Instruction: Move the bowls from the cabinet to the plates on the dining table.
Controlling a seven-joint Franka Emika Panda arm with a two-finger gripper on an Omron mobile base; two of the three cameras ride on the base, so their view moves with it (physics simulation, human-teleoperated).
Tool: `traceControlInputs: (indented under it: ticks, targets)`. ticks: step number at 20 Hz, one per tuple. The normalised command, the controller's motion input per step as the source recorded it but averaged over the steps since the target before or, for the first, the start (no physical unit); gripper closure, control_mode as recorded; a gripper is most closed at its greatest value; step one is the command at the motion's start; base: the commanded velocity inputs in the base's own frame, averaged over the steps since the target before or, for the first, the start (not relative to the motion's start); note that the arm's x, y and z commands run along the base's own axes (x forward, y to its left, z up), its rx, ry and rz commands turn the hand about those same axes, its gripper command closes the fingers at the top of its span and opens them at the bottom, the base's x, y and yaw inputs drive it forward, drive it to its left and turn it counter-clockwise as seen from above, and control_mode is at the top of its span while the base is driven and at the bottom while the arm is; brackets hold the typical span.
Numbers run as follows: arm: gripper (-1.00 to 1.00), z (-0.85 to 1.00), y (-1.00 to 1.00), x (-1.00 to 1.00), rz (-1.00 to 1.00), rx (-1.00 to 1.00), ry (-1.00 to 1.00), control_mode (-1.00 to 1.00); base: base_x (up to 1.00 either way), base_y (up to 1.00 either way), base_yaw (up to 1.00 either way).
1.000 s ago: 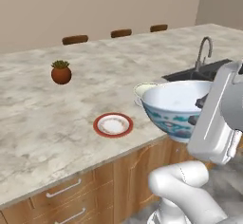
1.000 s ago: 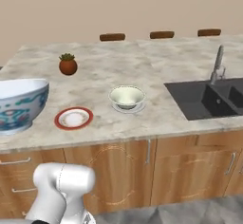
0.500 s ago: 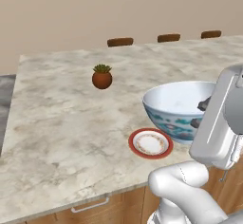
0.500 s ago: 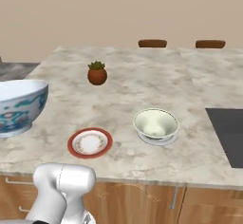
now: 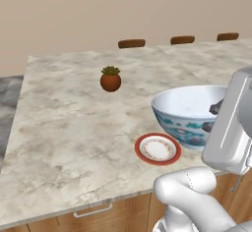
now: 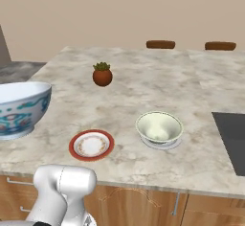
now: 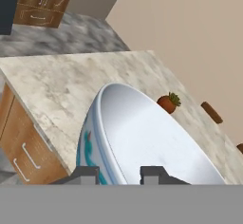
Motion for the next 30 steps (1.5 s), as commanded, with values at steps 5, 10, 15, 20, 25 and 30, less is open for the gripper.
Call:
traceControlInputs:
  ticks: [5,10,15,20,25,30]
  targets:
    - [1.0,0.0,0.0,0.0,0.0,0.0,0.0,1.0,0.0,0.0,0.0]
    - [1.0,0.0,0.0,0.0,0.0,0.0,0.01,-1.0,0.0,0.0,0.0]
    - [1.0,-0.01,0.0,0.0,0.0,0.0,0.0,-1.0,0.0,0.0,0.0]
    - [1.0,-0.26,0.0,0.0,0.0,0.07,-0.01,-1.0,0.0,0.0,0.0]
    - [1.0,-0.37,0.0,0.05,0.0,0.15,-0.05,-1.0,0.0,0.0,0.0]
    - [1.0,-0.12,0.0,0.42,0.0,0.09,-0.08,-1.0,0.0,0.0,0.0]
